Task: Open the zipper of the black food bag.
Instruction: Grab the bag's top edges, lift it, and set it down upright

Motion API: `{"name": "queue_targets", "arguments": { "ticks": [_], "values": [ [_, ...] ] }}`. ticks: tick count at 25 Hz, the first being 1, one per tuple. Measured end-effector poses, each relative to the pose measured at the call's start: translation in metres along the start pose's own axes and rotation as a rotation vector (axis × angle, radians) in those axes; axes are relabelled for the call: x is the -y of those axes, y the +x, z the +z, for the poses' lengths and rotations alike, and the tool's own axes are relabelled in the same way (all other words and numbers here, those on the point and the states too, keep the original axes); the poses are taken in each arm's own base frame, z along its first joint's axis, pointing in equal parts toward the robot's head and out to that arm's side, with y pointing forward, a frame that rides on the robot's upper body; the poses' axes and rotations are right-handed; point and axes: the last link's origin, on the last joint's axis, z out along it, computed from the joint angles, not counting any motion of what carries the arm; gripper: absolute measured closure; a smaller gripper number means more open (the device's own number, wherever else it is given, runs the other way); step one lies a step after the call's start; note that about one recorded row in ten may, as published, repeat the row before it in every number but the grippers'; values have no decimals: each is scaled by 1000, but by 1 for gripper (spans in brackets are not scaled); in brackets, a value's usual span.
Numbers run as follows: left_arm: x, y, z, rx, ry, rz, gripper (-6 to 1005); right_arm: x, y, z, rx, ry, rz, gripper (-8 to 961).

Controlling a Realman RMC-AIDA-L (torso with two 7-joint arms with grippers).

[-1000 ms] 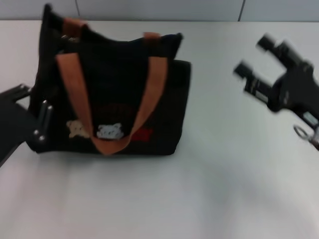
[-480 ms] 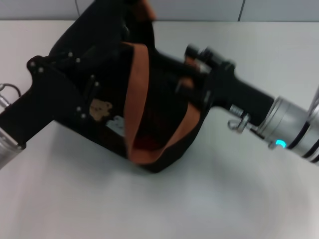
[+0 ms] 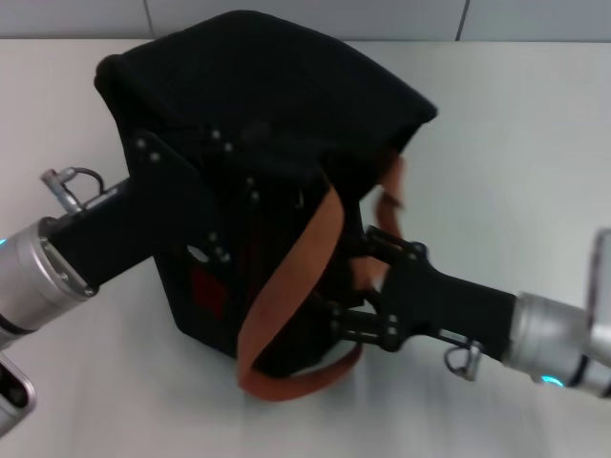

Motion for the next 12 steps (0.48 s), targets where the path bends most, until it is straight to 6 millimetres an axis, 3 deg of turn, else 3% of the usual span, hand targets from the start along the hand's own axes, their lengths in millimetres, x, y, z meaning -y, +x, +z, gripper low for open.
{"name": "queue_targets", "arguments": {
  "ticks": [1,2,3,7,11,12],
  "values": [
    [-2,1,1,-4,0,5,885,-1,-1,-9,39,31,9,119],
    [-5,2,2,-6,1,13,886,1,-8,-32,149,128,16,119],
    [-5,2,2,-6,1,13,886,1,-8,-32,149,128,16,119],
    [-11,4,1,6,10,3,889,-5,-23,-87,395,367,-52,119],
    [-18,4,2,19,7,2,892,-14,-28,-99,475,495,-179,119],
    [-20,5,2,20,5,4,892,-20,-31,-95,489,561,-314,119]
  ]
}}
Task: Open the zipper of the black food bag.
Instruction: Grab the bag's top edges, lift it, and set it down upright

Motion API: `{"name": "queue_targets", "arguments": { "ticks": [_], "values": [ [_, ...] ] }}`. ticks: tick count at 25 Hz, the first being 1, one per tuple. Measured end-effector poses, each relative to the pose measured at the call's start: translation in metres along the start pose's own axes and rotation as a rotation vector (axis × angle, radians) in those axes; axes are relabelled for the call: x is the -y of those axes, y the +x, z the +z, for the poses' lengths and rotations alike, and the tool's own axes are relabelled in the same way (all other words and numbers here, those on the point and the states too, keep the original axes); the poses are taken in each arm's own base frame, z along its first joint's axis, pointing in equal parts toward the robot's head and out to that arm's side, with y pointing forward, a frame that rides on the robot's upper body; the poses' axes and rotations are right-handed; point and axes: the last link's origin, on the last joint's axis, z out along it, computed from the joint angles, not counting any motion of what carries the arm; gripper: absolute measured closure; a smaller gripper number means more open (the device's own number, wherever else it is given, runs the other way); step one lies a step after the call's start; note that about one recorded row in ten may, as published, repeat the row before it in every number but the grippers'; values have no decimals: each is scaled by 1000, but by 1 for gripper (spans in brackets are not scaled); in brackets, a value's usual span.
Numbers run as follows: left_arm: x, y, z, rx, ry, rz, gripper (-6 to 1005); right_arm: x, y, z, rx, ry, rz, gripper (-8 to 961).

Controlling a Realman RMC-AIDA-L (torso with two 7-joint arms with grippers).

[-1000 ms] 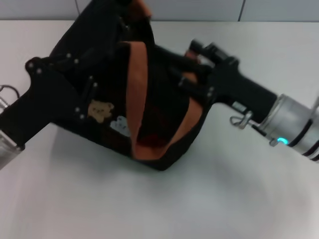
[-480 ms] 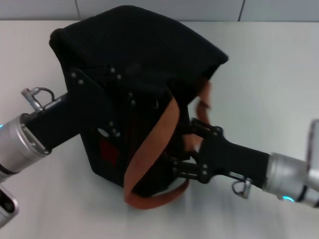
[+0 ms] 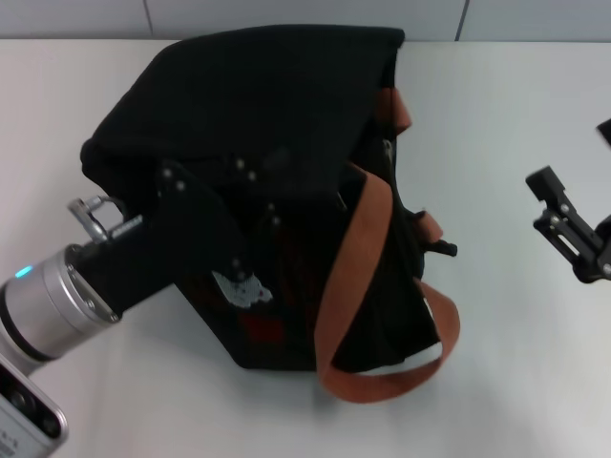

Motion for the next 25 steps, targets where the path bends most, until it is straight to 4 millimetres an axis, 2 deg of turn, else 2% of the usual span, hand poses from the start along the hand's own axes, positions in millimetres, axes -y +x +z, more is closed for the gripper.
{"name": "queue_targets", "arguments": {
  "ticks": [1,6,10,16,25],
  "values": [
    [0,0,0,0,0,0,893,0,0,0,0,0,0,119],
    [-12,7,2,-22,-22,3,896,-23,12,18,-28,-40,-354,119],
    [-14,8,1,-25,-24,0,897,-42,23,18,-93,-101,-529,119],
    [-14,9,3,-32,-24,7,897,-52,28,15,-121,-145,-540,118],
    [-15,9,4,-37,-24,25,897,-62,34,35,-131,-151,-676,119]
  ]
}}
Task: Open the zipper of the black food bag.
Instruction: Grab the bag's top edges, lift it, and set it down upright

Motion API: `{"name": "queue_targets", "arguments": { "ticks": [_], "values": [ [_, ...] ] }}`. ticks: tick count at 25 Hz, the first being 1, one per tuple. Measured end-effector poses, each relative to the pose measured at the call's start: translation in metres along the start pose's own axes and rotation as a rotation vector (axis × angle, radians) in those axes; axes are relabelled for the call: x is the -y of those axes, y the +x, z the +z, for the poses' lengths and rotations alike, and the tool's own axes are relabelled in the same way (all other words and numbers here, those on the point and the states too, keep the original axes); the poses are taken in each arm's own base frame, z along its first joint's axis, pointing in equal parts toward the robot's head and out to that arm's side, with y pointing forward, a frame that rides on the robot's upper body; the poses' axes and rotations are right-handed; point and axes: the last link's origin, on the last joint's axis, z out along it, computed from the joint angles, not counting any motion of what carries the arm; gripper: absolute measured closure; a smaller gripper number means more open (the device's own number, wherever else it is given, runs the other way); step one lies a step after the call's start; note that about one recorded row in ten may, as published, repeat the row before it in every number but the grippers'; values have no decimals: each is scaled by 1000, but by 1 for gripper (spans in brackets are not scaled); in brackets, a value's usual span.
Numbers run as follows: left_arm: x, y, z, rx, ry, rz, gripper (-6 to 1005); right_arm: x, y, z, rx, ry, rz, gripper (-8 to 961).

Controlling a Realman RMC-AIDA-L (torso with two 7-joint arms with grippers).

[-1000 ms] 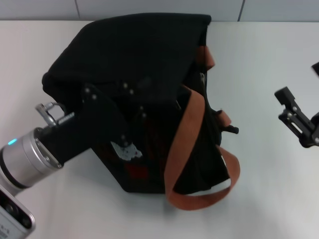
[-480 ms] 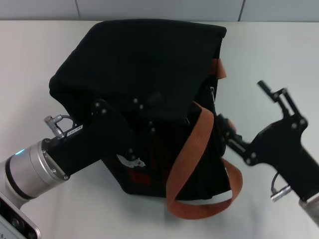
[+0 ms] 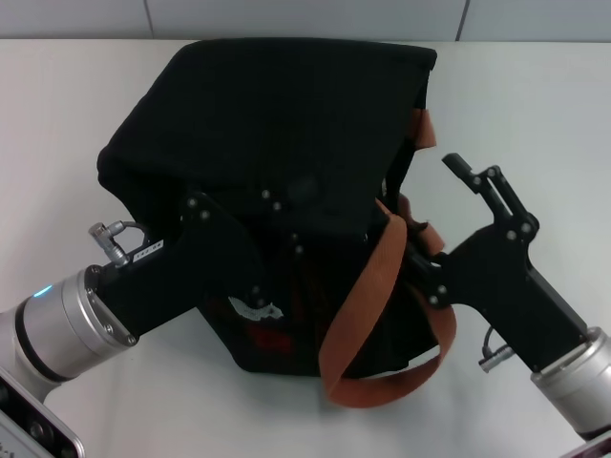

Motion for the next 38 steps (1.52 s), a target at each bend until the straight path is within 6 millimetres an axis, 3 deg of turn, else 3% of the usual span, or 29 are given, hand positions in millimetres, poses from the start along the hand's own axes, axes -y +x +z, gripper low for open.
{"name": "queue_targets", "arguments": {
  "ticks": [15,27,38],
  "values": [
    [-1,0,1,1,-3,-1,897,4,-6,16,33,33,-47,120],
    [-1,-1,1,4,-6,0,896,-16,-7,13,41,-100,-26,121],
    [0,-1,2,1,-3,2,896,0,-2,34,32,-22,-47,122]
  ]
}}
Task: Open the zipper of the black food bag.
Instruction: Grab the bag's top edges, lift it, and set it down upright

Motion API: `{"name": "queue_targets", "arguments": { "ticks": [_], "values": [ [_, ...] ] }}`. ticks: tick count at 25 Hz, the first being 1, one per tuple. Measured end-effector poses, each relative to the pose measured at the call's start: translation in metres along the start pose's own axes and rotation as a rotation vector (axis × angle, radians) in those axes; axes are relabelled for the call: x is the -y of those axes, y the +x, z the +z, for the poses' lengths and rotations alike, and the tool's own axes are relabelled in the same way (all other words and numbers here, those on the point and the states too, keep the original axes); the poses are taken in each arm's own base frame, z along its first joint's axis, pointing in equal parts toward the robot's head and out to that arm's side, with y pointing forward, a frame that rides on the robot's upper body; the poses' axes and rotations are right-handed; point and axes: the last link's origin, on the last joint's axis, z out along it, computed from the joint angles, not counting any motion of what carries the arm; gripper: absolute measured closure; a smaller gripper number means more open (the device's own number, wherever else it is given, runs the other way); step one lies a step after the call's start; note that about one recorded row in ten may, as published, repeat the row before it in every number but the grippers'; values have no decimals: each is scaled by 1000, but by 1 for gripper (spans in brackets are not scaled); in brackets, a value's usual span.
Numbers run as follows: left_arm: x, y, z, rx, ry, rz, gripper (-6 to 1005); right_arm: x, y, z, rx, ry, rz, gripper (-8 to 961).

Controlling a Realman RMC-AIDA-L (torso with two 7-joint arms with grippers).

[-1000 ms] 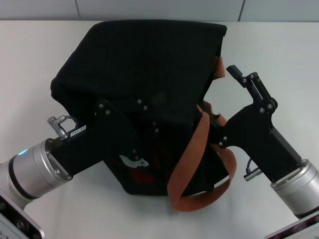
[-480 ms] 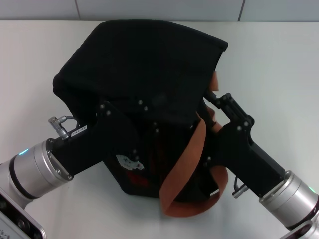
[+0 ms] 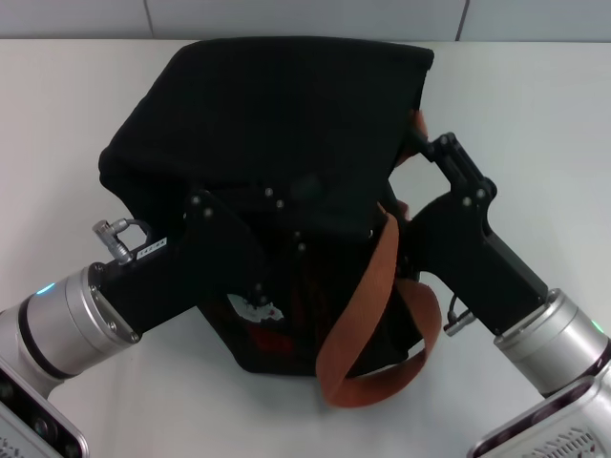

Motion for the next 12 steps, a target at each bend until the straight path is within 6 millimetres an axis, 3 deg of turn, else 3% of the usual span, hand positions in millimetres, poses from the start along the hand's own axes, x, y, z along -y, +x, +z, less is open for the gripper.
{"name": "queue_targets", "arguments": {
  "ticks": [12],
  "values": [
    [1,-1,3,-10,-5,2,896,7,-3,0,23,48,-4,154]
  ]
}}
